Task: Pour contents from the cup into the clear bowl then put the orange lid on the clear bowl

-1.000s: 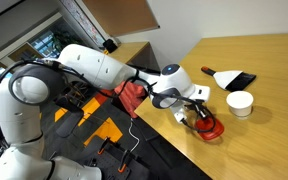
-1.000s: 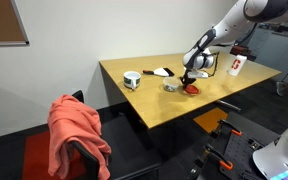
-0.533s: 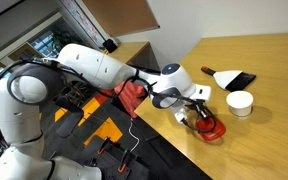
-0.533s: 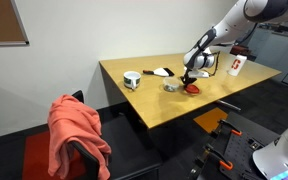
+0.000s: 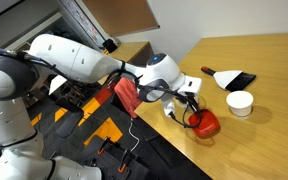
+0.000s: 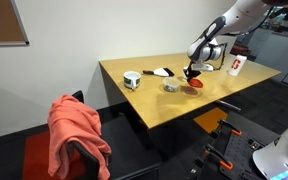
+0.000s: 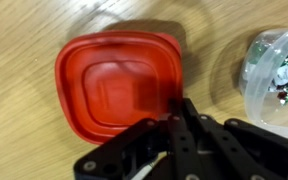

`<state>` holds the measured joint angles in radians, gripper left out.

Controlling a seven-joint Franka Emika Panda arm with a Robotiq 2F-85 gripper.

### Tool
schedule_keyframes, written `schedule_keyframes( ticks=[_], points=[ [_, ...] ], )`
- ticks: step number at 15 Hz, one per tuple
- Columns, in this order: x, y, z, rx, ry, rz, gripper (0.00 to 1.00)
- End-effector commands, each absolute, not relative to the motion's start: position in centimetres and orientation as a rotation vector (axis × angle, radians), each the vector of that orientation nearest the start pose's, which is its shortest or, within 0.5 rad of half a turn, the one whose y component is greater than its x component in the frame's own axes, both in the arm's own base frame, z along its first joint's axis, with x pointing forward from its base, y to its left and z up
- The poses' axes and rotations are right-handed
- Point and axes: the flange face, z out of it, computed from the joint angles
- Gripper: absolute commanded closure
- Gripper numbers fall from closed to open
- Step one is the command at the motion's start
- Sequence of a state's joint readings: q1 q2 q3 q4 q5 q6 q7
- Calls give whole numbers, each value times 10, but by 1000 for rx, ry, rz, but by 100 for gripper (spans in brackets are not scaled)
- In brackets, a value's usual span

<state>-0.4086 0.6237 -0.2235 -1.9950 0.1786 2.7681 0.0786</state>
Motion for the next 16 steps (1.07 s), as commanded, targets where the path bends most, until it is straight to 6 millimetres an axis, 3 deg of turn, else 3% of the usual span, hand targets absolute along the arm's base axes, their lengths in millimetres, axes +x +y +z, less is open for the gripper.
schedule_keyframes(
  ticks=[1, 7, 12, 16],
  points=[
    [480, -339, 207, -2899, 1379, -251, 98],
    [505, -290, 244, -2887, 1379, -320, 98],
    [543, -247, 247, -2952, 1280, -355, 98],
    [557, -230, 245, -2945, 1309, -344, 98]
  ],
)
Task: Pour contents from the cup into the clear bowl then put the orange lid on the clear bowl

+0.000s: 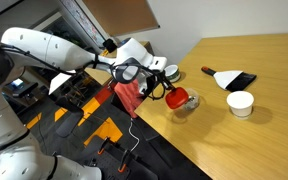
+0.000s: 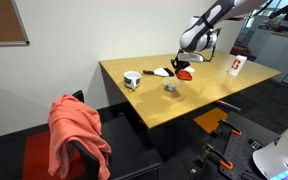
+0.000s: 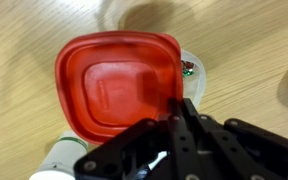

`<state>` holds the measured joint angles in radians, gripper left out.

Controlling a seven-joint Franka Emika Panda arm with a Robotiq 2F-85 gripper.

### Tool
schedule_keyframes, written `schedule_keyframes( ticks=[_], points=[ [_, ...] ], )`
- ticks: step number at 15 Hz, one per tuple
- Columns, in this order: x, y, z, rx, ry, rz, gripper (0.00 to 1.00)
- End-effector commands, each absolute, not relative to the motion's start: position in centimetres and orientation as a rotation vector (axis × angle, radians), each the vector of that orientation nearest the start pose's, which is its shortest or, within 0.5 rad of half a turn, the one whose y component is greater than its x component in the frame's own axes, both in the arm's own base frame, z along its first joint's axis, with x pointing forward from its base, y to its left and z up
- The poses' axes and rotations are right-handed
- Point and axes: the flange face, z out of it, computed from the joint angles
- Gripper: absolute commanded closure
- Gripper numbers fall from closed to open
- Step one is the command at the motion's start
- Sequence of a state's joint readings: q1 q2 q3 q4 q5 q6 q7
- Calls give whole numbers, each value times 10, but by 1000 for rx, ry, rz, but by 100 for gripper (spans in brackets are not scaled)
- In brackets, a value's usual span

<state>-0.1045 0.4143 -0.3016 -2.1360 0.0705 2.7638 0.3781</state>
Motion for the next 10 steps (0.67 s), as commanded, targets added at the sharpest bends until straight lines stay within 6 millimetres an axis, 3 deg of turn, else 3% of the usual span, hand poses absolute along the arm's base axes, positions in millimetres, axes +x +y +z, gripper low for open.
schedule_keyframes(
  ticks=[1, 4, 5, 10],
  points=[
    [560, -227, 245, -2940, 1321, -327, 98],
    [567, -222, 244, -2939, 1295, -293, 98],
    [560, -224, 241, -2937, 1291, -325, 93],
    [563, -223, 241, -2941, 1286, -320, 93]
  ],
)
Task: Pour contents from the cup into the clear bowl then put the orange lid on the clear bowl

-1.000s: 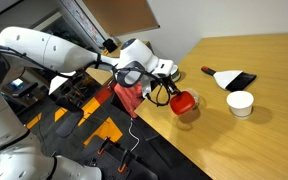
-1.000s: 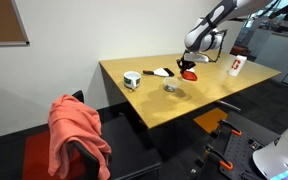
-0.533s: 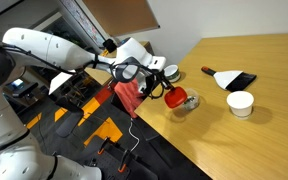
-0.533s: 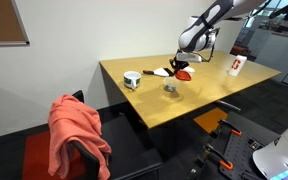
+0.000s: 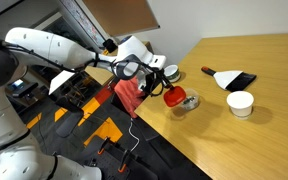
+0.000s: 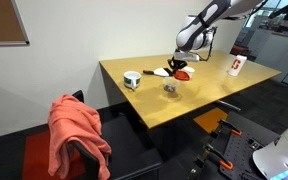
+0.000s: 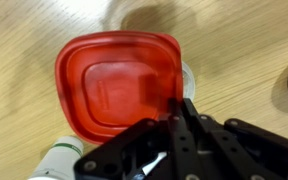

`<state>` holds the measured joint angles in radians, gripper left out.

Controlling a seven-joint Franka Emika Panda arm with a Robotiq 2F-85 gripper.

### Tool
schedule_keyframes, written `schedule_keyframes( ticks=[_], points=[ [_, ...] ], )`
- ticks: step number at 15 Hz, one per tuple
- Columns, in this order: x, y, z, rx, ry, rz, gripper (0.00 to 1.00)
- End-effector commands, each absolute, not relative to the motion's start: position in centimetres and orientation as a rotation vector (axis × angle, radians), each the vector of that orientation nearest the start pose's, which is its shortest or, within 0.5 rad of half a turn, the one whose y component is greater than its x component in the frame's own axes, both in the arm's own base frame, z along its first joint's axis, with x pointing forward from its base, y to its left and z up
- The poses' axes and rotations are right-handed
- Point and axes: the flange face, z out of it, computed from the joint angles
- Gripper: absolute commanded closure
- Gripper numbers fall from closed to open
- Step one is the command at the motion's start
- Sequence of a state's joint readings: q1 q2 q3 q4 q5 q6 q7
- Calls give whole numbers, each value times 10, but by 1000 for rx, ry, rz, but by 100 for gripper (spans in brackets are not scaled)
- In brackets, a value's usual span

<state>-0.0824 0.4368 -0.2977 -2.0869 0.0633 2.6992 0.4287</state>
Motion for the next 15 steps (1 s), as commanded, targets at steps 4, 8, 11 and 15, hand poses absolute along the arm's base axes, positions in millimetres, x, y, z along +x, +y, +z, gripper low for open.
schedule_keyframes(
  ticks=[4, 8, 11, 15],
  points=[
    [571, -220, 243, -2918, 1320, -337, 98],
    [583, -222, 244, -2908, 1351, -356, 98],
    [594, -224, 240, -2892, 1392, -362, 98],
    [609, -227, 224, -2885, 1440, -369, 98]
  ],
)
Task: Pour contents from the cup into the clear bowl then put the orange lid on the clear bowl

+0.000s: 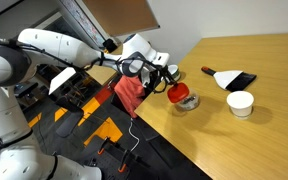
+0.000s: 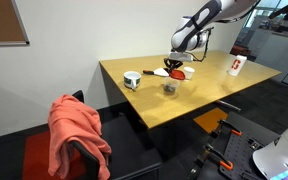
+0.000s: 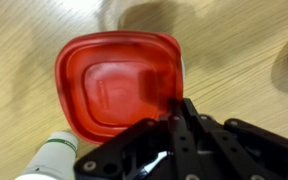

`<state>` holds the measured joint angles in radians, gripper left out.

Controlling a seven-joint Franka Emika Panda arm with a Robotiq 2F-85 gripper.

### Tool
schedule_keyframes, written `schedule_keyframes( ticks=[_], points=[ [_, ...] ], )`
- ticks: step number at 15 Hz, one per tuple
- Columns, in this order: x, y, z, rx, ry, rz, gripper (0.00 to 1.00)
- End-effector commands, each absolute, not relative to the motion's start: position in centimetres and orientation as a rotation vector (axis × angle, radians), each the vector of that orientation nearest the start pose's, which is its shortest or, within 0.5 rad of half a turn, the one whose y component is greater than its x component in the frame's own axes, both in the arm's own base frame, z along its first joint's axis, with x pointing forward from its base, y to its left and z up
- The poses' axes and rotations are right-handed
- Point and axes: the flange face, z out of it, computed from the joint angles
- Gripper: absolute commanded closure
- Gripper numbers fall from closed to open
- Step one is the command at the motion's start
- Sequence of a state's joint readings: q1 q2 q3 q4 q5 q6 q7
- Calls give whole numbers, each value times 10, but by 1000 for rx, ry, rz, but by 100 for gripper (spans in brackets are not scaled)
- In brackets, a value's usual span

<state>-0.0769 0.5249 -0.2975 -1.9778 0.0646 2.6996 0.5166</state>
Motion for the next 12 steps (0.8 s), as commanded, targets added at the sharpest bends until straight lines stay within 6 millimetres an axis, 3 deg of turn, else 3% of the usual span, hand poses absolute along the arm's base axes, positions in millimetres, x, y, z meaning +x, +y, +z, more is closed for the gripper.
schedule_keyframes(
  ticks=[1, 12],
  points=[
    [612, -228, 219, -2888, 1441, -369, 98],
    [638, -239, 189, -2894, 1444, -380, 98]
  ],
)
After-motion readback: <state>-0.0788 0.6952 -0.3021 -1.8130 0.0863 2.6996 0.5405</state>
